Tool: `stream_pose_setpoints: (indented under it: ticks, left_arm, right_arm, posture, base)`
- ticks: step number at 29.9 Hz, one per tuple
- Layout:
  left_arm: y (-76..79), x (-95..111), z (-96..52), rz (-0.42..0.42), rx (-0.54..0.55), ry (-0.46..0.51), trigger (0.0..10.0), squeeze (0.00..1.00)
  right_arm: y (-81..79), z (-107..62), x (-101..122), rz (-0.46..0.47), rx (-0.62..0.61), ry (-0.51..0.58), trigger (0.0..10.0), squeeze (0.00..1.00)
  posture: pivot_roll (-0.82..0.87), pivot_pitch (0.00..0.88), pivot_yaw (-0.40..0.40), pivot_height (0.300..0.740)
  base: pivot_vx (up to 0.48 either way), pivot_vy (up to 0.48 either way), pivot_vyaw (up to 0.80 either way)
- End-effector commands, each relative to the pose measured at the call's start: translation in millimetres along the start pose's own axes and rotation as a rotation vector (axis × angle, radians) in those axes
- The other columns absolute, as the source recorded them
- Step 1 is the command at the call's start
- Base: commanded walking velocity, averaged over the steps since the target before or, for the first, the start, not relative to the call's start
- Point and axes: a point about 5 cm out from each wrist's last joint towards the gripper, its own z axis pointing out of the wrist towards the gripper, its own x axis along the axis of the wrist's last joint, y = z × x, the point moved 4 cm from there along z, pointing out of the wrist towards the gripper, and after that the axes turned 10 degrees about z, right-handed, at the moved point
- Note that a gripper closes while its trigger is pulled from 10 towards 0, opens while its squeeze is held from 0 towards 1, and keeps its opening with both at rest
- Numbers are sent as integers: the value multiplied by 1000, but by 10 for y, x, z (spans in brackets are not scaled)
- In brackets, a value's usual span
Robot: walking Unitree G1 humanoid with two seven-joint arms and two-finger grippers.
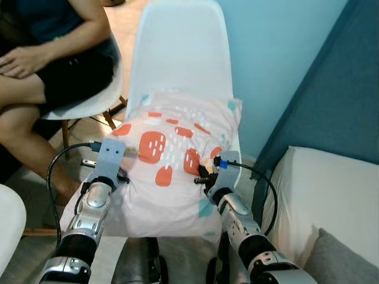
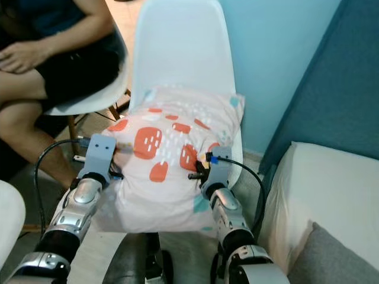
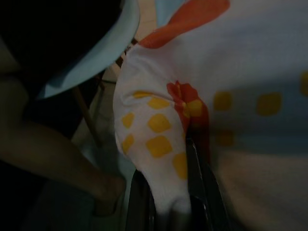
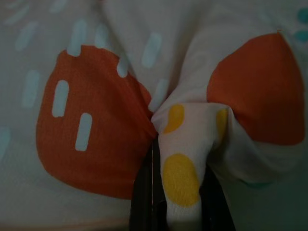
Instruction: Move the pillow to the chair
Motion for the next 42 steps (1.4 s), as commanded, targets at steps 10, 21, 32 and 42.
stream_pose_setpoints:
  ticks: [10,21,32,42]
  left_arm:
    - [-132,96,62,-14,85,39,10000,0]
    - [-260,624,318,-43,124,185,10000,0]
    - [-529,950,470,-34,229,247,10000,0]
    - [-73,315,410,95,64,-28,10000,0]
  right_arm:
    - [25,78,244,-45,10,45,10000,0]
    - [-187,274,1043,-122,48,273,10000,0]
    - [-226,317,1441,-139,29,372,10000,0]
    - [-65,313,702,-190,-36,82,10000,0]
  posture:
    - [58,281,-10,583]
    - [53,306,-42,563]
    - [57,303,-47,563]
    - [56,305,-48,563]
  base:
    - [0,0,0]
    - [0,0,0]
    - [0,0,0]
    - [0,0,0]
